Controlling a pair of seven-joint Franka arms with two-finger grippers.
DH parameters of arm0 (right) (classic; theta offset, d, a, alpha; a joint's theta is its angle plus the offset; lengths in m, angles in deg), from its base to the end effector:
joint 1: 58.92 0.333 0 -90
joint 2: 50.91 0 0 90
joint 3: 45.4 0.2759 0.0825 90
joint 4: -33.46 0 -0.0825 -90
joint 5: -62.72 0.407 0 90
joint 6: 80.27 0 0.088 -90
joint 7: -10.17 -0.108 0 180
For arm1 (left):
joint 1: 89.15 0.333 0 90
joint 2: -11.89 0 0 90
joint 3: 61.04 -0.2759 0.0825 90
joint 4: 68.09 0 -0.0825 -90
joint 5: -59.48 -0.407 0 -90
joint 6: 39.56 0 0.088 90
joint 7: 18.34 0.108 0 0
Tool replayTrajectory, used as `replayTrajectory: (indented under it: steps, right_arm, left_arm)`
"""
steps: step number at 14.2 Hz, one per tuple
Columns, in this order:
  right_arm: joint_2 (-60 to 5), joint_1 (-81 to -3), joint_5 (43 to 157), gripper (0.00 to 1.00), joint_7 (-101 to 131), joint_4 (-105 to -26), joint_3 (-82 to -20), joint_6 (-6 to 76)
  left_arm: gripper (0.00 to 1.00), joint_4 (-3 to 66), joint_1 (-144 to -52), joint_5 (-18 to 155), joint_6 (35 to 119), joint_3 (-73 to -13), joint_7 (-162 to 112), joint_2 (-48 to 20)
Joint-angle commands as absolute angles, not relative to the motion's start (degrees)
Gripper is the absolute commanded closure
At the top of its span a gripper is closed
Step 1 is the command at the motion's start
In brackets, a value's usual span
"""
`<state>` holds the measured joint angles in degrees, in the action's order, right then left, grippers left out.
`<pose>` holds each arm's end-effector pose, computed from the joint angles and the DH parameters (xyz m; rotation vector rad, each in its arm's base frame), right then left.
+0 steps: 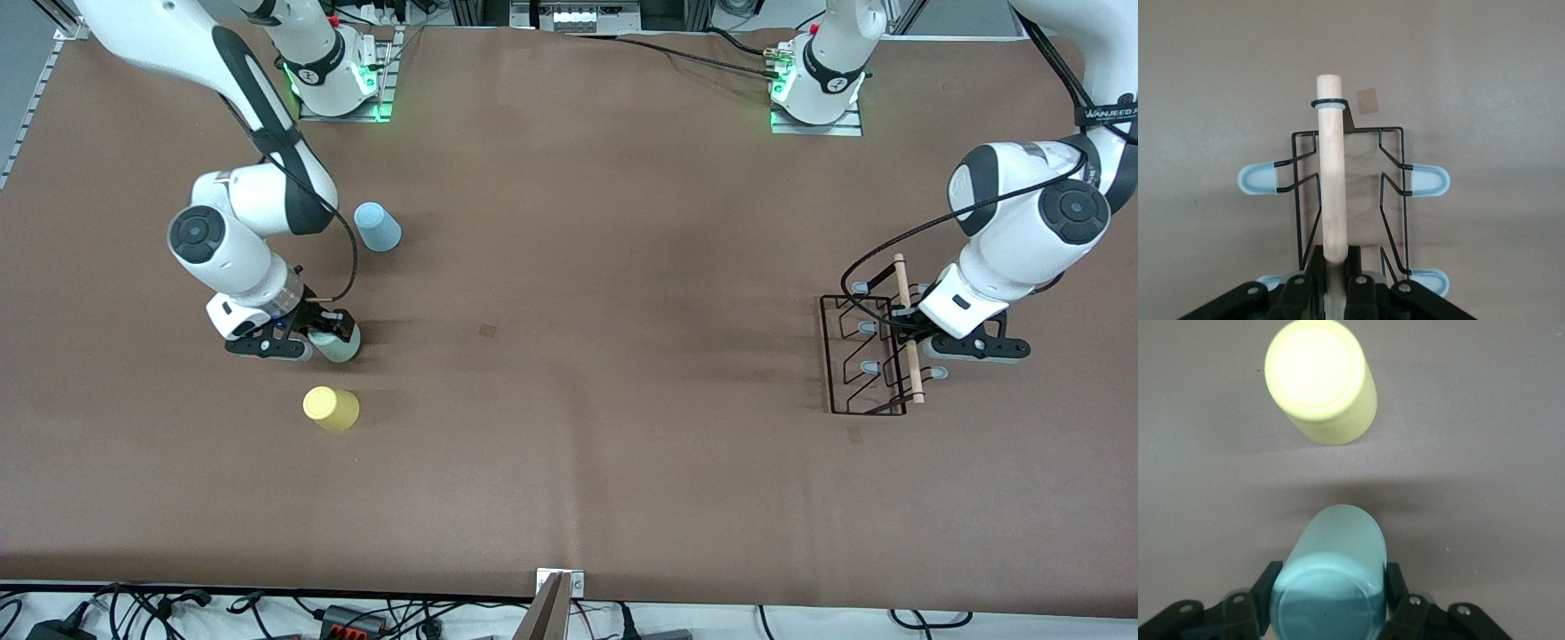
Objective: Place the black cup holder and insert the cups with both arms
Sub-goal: 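Close the right gripper on the teal cup while the left gripper grips the handle, then carry the rack with the left gripper while the right gripper lifts the cup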
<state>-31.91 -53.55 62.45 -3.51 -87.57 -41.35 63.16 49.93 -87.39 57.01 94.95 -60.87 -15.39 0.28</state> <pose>0.5788 0.0967 0.2060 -3.1066 0.1168 -0.0855 0.5990 0.0173 0.2905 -3.1030 0.0816 -0.1302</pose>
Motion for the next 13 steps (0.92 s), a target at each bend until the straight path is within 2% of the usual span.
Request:
replayTrajectory:
  steps: [1,3,6,11,13]
  right_arm:
    - [-37.3,-54.3,61.9,0.8,-2.7,-87.0,-41.2,54.9]
    - [-39.7,-54.4,61.9,0.8,-0.6,-85.9,-41.2,49.1]
    - [-43.4,-55.5,61.9,0.8,0.9,-85.7,-41.2,43.8]
    - [-48.3,-56.5,62.0,0.82,1.7,-85.6,-41.3,34.1]
    - [-50.3,-56.5,62.0,0.82,1.7,-85.3,-41.2,31.9]
  left_arm:
    - [0.96,41.7,-88.1,56.2,84.1,-59.1,-15.0,1.5]
    - [0.96,37.7,-88.3,56.7,79.4,-56.0,-16.9,1.5]
    - [0.96,34.8,-88.2,56.7,75.1,-46.7,-26.8,1.6]
    - [0.96,33.1,-88.6,56.1,75.1,-31.7,-48.2,-1.5]
    - [0.97,31.1,-91.9,54.8,75.1,-29.5,-55.3,-3.8]
